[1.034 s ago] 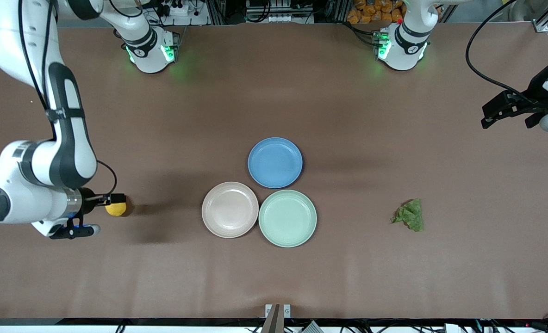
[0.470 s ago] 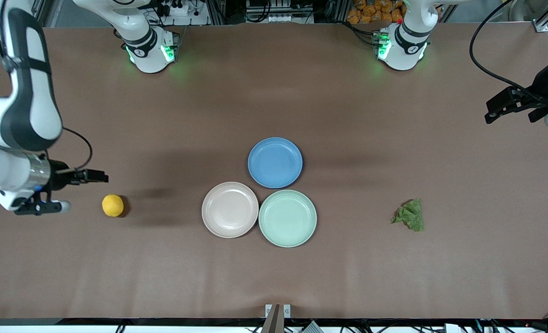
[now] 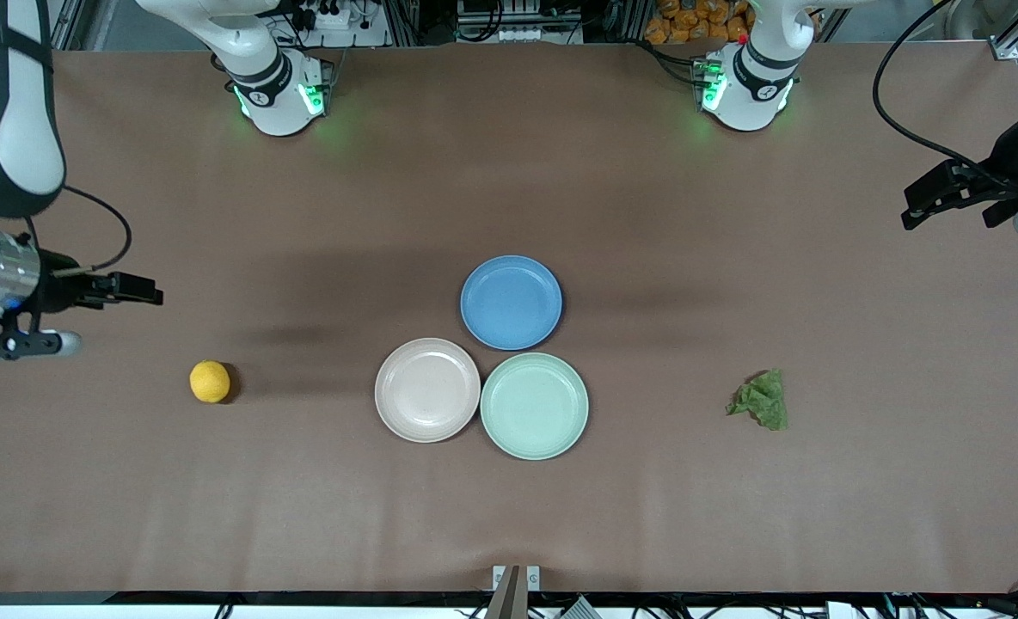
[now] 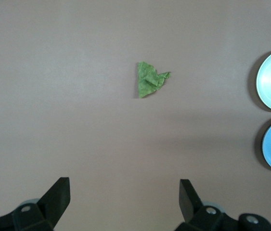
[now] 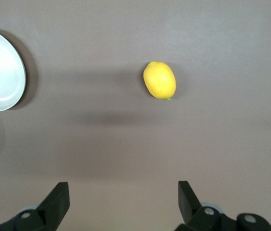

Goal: Pick lemon and lettuce from plates
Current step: 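Open the right gripper and raise it away from the lemon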

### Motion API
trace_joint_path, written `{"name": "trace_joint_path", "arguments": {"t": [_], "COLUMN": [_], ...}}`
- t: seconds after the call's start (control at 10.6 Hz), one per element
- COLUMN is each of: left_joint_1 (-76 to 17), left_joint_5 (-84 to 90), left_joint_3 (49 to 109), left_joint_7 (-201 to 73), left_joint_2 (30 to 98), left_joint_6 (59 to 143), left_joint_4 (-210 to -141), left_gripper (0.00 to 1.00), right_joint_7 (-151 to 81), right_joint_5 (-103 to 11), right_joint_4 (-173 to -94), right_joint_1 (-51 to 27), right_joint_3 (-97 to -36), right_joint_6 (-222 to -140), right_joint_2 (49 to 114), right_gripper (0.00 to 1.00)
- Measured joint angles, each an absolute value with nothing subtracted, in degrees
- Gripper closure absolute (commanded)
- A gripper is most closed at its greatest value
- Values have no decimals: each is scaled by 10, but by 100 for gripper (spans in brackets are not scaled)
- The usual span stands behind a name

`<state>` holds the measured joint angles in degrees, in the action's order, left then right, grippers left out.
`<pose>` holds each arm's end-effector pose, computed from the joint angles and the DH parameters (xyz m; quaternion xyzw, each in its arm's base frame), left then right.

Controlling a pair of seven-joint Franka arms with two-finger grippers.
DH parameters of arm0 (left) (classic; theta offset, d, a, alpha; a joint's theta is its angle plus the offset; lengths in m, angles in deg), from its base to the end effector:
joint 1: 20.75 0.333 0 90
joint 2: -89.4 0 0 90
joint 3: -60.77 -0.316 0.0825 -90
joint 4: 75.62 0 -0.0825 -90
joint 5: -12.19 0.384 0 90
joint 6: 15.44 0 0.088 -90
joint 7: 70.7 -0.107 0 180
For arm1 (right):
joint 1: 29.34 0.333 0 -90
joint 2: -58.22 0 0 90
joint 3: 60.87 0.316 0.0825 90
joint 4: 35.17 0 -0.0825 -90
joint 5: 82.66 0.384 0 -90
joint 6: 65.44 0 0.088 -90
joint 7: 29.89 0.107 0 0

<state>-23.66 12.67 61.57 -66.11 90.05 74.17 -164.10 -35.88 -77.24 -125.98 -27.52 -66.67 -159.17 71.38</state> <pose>0.5497 -0.0348 0.6427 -0.9998 -0.0078 -0.0158 0.0031 0.6119 -0.0278 0.4892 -0.9954 -0.0105 0.0851 0.0427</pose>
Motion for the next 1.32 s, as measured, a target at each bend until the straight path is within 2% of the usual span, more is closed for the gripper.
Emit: {"name": "trace_joint_path", "arguments": {"t": [0.28,0.66,1.32], "left_joint_1": [-236,-236,-236], "left_joint_5": [127,127,127], "left_joint_3": [616,614,614], "left_joint_7": [-661,-661,-661], "left_joint_2": [900,901,900], "left_joint_6": [742,742,742], "left_joint_4": [-1640,-1633,-1633], "left_gripper": [0,0,0], "right_joint_7": [-286,-263,-262], "right_joint_5": [-806,-810,-812], "right_joint_4": [-1263,-1261,-1197], "right_joint_1": [-277,-277,-275], "right_joint_3": [-638,-635,-646], "right_joint_6": [-1572,-1543,-1496], "right_joint_2": [671,626,615], "right_gripper": [0,0,0]}}
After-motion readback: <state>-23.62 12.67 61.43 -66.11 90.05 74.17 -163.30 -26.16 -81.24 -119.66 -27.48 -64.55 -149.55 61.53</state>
